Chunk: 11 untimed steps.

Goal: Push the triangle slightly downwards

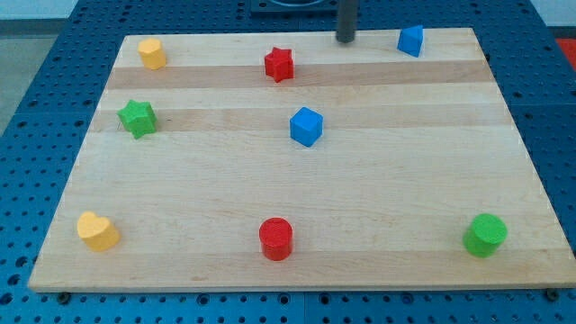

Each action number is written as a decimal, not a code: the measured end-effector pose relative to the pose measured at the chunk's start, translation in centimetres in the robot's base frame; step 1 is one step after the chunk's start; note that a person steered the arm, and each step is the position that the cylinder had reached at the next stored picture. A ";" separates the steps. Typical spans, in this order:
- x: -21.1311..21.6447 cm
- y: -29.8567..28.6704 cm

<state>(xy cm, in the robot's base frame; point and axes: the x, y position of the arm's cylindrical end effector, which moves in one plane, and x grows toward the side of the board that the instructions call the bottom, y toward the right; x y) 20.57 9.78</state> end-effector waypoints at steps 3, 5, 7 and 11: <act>-1.4 5.4; -0.9 7.3; -0.4 9.5; 0.5 10.9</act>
